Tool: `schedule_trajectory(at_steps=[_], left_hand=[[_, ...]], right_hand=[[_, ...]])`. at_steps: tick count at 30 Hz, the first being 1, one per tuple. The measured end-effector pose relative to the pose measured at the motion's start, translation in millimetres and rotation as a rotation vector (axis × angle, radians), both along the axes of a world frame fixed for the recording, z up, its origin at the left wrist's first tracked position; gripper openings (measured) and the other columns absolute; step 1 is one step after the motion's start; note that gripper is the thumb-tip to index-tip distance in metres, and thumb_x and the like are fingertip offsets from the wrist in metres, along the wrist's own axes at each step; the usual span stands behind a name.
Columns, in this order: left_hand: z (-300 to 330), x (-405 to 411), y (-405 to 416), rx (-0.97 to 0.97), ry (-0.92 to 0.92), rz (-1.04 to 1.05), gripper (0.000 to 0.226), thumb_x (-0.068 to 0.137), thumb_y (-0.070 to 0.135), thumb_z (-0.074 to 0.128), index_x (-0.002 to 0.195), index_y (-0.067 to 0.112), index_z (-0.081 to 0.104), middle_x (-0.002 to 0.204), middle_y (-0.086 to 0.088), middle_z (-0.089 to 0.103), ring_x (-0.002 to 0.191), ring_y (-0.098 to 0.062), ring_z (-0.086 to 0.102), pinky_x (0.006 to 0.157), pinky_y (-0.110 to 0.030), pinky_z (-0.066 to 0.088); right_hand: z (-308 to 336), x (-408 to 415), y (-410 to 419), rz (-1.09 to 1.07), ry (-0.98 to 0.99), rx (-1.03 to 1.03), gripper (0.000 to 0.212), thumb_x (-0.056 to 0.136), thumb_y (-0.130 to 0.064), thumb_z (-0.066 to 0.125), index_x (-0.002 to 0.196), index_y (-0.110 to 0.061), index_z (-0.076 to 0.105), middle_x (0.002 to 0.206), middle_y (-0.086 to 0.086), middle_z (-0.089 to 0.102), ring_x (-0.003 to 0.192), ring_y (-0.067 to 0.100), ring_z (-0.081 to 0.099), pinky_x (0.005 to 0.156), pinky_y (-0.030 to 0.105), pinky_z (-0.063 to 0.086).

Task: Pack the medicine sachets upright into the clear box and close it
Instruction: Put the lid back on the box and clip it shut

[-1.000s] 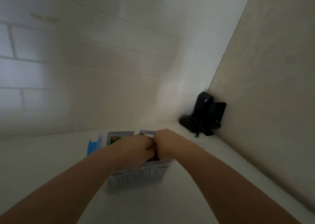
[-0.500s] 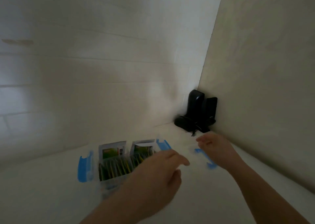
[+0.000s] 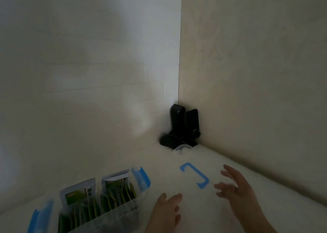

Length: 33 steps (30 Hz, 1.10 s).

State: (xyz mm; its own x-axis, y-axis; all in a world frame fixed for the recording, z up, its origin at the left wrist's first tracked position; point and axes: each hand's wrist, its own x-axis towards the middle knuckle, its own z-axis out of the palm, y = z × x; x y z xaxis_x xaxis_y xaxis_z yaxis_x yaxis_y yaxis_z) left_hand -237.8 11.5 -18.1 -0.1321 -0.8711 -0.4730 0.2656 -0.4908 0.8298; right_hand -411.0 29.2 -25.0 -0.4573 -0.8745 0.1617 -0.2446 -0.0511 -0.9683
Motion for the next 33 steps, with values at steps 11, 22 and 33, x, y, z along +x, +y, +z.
schedule_trajectory(at_steps=[11, 22, 33], left_hand=[[94.7, 144.4, -18.9, -0.561, 0.125, -0.181, 0.085, 0.077, 0.071, 0.040, 0.138, 0.012, 0.036, 0.142, -0.014, 0.043, 0.132, -0.037, 0.036, 0.109, -0.051, 0.027], [90.6, 249.1, 7.6, -0.520, -0.519, 0.292, 0.018, 0.090, 0.023, 0.051, 0.097, 0.011, 0.061, 0.096, -0.009, 0.068, 0.089, -0.021, 0.059, 0.087, -0.031, 0.039], [45.6, 253.7, 2.5, -0.412, -0.683, 0.154, 0.022, 0.091, 0.040, 0.043, 0.074, 0.034, 0.056, 0.082, 0.008, 0.060, 0.074, -0.006, 0.056, 0.070, -0.027, 0.046]], right_hand=[[87.4, 55.8, 40.0, 0.094, 0.766, -0.728, 0.018, 0.089, -0.038, 0.042, 0.098, -0.039, 0.058, 0.098, -0.021, 0.056, 0.096, -0.010, 0.052, 0.085, 0.000, 0.034], [43.9, 142.5, -25.4, 0.542, 0.911, -0.545, 0.048, 0.079, -0.025, 0.064, 0.115, -0.051, 0.044, 0.111, -0.022, 0.041, 0.100, -0.006, 0.044, 0.088, 0.011, 0.040], [43.5, 136.6, -26.8, 0.816, 0.695, -0.290, 0.061, 0.062, -0.082, 0.043, 0.118, -0.060, 0.038, 0.135, -0.042, 0.020, 0.124, -0.018, 0.029, 0.092, -0.004, 0.027]])
